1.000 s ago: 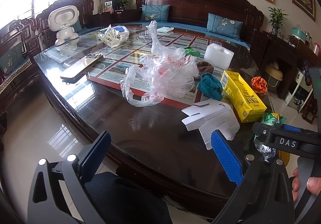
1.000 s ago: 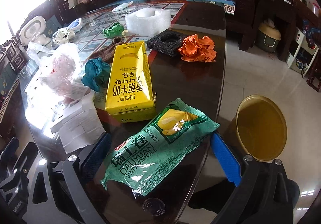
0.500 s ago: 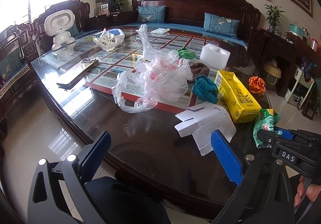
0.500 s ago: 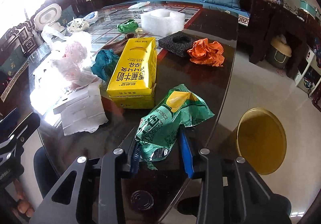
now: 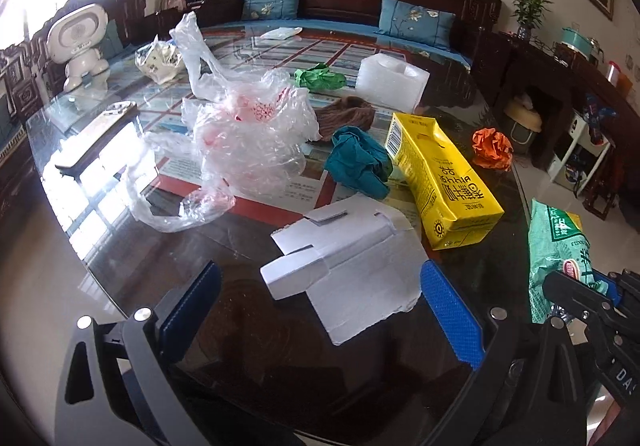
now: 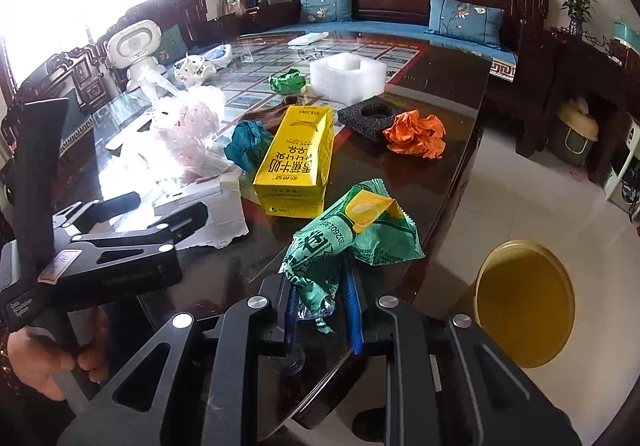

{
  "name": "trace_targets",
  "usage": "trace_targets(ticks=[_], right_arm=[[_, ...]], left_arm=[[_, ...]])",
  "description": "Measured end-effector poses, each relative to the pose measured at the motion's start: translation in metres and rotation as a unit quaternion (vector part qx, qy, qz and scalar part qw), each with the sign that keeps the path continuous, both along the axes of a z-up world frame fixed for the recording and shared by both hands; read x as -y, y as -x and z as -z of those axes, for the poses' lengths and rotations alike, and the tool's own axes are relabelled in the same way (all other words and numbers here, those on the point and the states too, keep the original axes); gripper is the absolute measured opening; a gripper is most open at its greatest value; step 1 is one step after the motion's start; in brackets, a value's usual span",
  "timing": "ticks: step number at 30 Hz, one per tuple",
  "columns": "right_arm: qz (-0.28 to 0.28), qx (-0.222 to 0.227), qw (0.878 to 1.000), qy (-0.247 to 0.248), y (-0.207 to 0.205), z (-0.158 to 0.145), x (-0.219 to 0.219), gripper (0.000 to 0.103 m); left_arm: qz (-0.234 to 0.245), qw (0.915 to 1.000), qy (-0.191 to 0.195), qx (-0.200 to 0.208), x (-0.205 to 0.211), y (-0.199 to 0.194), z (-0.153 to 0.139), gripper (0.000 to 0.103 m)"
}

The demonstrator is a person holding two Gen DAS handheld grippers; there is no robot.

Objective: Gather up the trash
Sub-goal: 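Grasp the white paper box with the left gripper while right holds wrapper, then carry both items over the yellow bucket and open both grippers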

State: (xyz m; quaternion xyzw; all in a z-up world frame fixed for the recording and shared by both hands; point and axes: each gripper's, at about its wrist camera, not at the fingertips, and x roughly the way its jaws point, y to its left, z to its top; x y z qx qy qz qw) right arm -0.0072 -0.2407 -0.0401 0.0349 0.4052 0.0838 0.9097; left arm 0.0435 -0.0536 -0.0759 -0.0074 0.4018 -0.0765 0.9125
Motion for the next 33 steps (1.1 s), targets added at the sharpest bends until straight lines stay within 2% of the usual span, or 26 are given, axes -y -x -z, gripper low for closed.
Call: trace_targets(ticks=[6,14,18,20,25,33], right_arm=[[-0.007,0.009,1.000,-0.005,-0.002,-0.005,0.009,0.020],[-0.022,0.011,1.000,-0.020,-0.006,-0.004,0.021,0.020],[-0.026,0.009,0.999,-0.027,-0.007,-0.003,0.027,0.020],[-0.029,0.009,0.999,-0.030,-0.005,-0.003,0.029,0.020],[-0.028,0.008,0.999,-0.029,-0.005,-0.002,0.031,0.020],[-0.038,0.002,0.999,-0.032,-0.007,-0.001,0.027,0.020]], left_arm=[[-0.065,0.9976,-0.013,-0.021,0.018,-0.010,0.004,0.099],[-0.100,0.9940,-0.020,-0.040,0.036,-0.028,0.004,0.099],[-0.111,0.9922,-0.023,-0.050,0.040,-0.035,0.008,0.099],[-0.116,0.9917,-0.027,-0.049,0.039,-0.034,0.010,0.095],[-0.119,0.9910,-0.047,-0.039,0.037,-0.029,0.010,0.094],[-0.112,0.9925,-0.040,-0.029,0.021,-0.012,0.002,0.094]])
